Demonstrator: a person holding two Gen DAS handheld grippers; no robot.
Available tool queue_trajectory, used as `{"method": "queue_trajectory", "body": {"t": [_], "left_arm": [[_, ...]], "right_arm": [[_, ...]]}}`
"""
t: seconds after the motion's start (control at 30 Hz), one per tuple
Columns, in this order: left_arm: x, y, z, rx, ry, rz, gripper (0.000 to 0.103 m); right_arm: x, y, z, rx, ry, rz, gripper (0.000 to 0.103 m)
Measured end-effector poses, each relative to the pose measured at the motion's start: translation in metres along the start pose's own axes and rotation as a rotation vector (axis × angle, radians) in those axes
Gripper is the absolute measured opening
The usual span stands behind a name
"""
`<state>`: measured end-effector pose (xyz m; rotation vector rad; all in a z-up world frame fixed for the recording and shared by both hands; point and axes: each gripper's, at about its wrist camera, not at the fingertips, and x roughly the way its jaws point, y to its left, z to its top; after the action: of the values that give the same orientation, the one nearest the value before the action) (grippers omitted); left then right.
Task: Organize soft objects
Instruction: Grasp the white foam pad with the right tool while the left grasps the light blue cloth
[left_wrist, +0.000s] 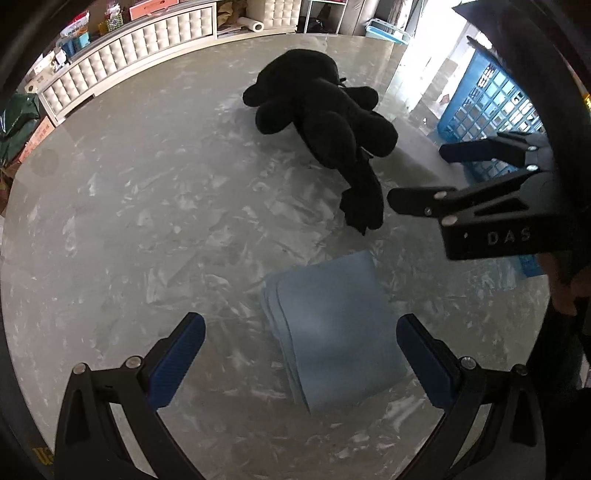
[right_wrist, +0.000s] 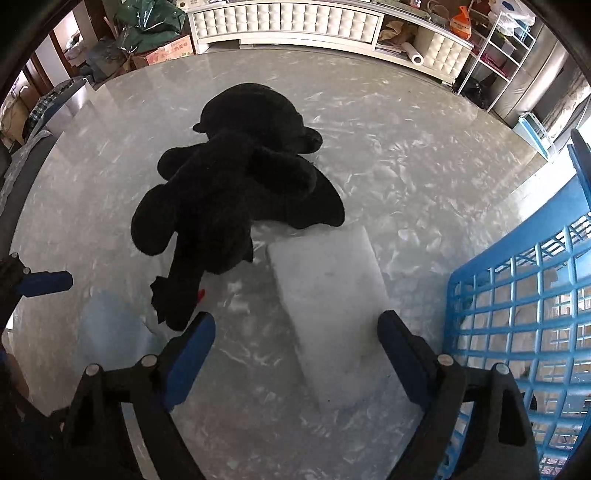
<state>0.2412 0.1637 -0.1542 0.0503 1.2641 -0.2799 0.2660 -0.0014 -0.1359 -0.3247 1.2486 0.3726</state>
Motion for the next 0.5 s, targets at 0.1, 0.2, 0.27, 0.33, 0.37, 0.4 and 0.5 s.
{"method": "queue_trajectory", "body": {"t": [0.1, 0.2, 0.27, 0.33, 0.37, 0.4, 0.5], "left_arm": [[0.006, 0.000, 0.002, -0.006, 0.008, 0.018, 0.103], [0.010, -0.005, 0.003, 0.016, 0.013, 0.051, 0.103], [0.012, -0.010, 0.002, 0.013, 0.017, 0.072, 0.103], [0.015, -0.014, 0.002, 0.019, 0.028, 0.090, 0.103], [0.016, -0.016, 0.002, 0.027, 0.036, 0.099, 0.103], [0.017, -0.017, 0.001, 0.032, 0.042, 0.104, 0.103], [0.018, -0.019, 0.003, 0.021, 0.046, 0.108, 0.094]], "right_arm": [[0.002, -0.003, 0.002, 0.002, -0.003, -0.006, 0.088], [-0.001, -0.003, 0.002, 0.003, -0.007, -0.021, 0.083], [-0.001, -0.004, 0.001, -0.003, -0.014, -0.051, 0.075], [-0.002, -0.006, 0.000, -0.005, -0.019, -0.078, 0.060], [-0.002, -0.008, 0.000, -0.005, -0.023, -0.093, 0.056], [-0.003, -0.010, -0.002, -0.006, -0.027, -0.104, 0.047], [-0.004, -0.014, -0.004, -0.012, -0.031, -0.117, 0.040]]}}
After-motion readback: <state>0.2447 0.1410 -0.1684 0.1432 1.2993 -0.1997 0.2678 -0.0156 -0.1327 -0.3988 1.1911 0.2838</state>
